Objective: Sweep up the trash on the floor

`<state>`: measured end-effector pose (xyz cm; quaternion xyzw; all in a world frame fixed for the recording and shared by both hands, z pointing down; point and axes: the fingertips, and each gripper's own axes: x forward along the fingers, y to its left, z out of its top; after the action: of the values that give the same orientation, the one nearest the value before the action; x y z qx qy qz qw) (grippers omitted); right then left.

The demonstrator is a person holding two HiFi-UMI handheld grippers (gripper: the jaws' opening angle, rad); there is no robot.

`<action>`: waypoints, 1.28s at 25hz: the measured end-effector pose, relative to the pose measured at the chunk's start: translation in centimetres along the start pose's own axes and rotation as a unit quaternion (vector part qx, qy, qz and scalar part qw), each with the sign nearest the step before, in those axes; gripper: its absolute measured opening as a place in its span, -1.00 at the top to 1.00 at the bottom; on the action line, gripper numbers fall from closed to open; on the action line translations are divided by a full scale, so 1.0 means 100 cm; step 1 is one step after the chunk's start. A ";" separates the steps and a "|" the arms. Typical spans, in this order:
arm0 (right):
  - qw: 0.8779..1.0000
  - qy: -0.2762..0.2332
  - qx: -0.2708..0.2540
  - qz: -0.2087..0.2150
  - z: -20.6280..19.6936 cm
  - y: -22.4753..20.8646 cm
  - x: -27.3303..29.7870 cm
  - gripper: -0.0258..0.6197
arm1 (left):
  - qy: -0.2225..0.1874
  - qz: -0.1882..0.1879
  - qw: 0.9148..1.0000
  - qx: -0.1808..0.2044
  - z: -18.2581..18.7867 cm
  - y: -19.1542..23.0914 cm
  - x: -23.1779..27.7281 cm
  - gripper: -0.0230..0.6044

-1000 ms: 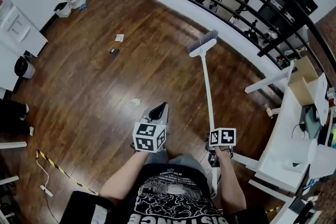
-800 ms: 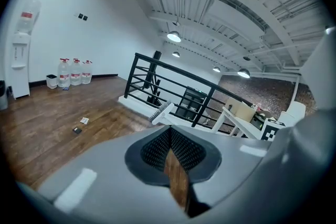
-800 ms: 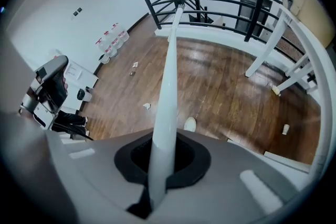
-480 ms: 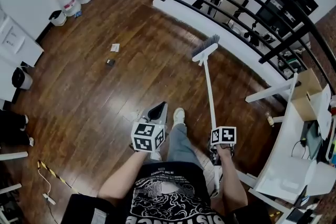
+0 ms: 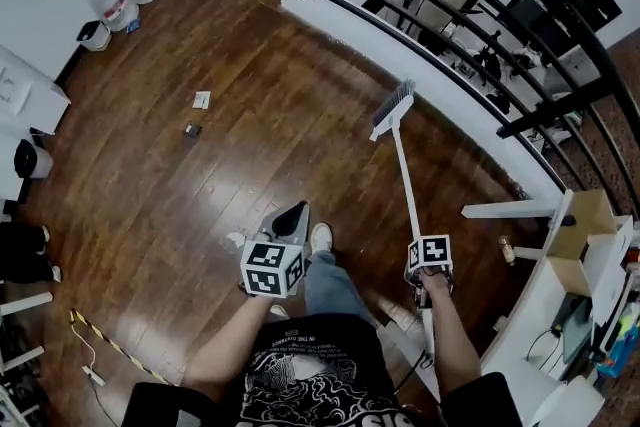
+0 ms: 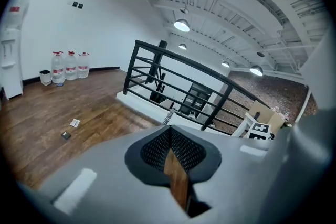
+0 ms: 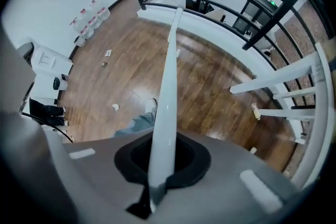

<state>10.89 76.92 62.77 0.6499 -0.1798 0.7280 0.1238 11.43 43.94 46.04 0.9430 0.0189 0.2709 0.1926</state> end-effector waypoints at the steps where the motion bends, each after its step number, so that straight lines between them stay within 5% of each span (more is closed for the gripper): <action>1: 1.000 0.013 -0.004 -0.010 0.012 -0.013 0.001 0.92 | 0.004 0.003 1.000 -0.003 0.003 0.003 0.011 0.91; 13: 0.981 0.130 -0.059 -0.135 0.133 -0.132 0.011 0.92 | 0.035 0.033 0.999 -0.021 0.022 0.038 0.111 0.91; 17: 0.960 0.179 -0.100 -0.191 0.166 -0.160 0.009 0.92 | 0.048 0.032 0.998 -0.024 0.024 0.042 0.145 0.91; 21: 0.926 0.222 -0.166 -0.258 0.203 -0.176 0.007 0.92 | 0.051 0.040 0.998 -0.026 0.030 0.052 0.156 0.91; 24: 0.900 0.253 -0.209 -0.288 0.227 -0.172 0.013 0.92 | 0.059 0.054 0.996 -0.032 0.030 0.067 0.156 0.91; 32: 0.878 0.280 -0.273 -0.278 0.241 -0.098 0.044 0.92 | 0.051 0.110 0.991 -0.061 0.021 0.118 0.120 0.91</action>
<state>36.16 75.34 70.30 0.3825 -0.1415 0.7374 0.5385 21.91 33.93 54.86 0.9106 -0.0919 0.3394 0.2171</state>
